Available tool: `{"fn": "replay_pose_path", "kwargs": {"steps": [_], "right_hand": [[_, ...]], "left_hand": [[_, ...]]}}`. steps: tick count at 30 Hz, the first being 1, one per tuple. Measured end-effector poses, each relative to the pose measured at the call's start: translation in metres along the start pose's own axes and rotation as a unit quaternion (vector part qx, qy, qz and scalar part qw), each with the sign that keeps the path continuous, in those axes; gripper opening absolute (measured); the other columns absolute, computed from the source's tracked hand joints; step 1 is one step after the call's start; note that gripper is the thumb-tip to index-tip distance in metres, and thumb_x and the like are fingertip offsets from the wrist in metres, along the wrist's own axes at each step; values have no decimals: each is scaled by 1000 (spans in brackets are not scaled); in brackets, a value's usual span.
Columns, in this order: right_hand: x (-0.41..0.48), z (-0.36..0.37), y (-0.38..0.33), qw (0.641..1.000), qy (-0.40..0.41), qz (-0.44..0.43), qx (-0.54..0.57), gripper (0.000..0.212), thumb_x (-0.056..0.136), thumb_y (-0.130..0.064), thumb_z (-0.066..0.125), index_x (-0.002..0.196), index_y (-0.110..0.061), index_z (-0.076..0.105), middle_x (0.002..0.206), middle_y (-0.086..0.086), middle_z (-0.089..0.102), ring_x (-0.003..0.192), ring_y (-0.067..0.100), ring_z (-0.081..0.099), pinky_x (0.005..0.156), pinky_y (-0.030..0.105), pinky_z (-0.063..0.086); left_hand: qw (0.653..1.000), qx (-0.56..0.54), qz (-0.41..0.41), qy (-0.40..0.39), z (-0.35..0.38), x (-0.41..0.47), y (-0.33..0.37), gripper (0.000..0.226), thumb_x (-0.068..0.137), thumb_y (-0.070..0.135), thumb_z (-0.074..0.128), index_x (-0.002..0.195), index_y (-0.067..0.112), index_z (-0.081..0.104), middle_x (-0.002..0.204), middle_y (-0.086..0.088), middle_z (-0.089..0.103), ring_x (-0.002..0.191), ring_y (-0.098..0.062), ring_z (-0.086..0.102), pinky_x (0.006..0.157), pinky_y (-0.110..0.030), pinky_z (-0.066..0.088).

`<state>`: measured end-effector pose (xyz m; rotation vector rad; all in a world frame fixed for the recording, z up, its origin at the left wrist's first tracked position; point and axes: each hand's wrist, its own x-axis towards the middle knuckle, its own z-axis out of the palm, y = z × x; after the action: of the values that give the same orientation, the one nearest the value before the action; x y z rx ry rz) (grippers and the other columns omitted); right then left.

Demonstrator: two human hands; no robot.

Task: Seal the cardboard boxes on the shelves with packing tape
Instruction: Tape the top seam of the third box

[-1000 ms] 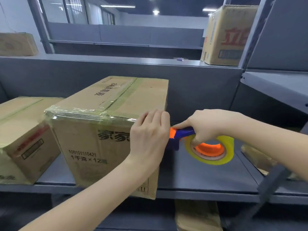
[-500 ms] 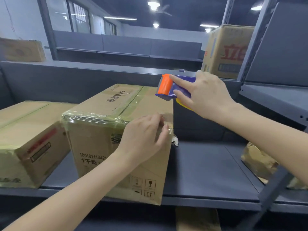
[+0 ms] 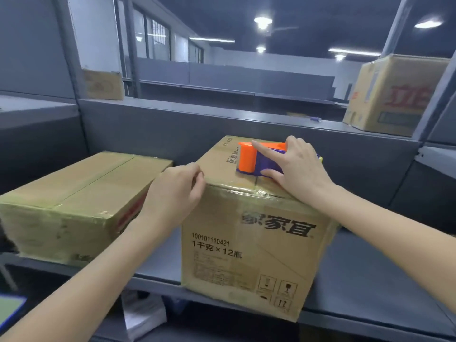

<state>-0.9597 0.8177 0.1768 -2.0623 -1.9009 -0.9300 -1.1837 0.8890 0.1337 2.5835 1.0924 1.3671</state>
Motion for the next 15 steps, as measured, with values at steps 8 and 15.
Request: {"fn": "replay_pose_path", "kwargs": {"steps": [8,15], "right_hand": [[-2,-8,-15,999,20,-7,-27,60,89,-33,59,144,-29,35,132,21,43,128,36,35,107,45,31],[32,0,-75,945,-112,-146,269,38,100,-23,40,138,-25,45,143,-6,44,138,9,26,107,17,19]], "left_hand": [[988,-89,-124,-23,-4,8,-48,16,90,22,53,80,12,61,72,6,61,69,-11,55,55,-21,40],[933,-286,-182,-123,6,9,-69,33,94,20,51,66,3,58,61,-2,66,58,-17,63,58,-21,51]]}}
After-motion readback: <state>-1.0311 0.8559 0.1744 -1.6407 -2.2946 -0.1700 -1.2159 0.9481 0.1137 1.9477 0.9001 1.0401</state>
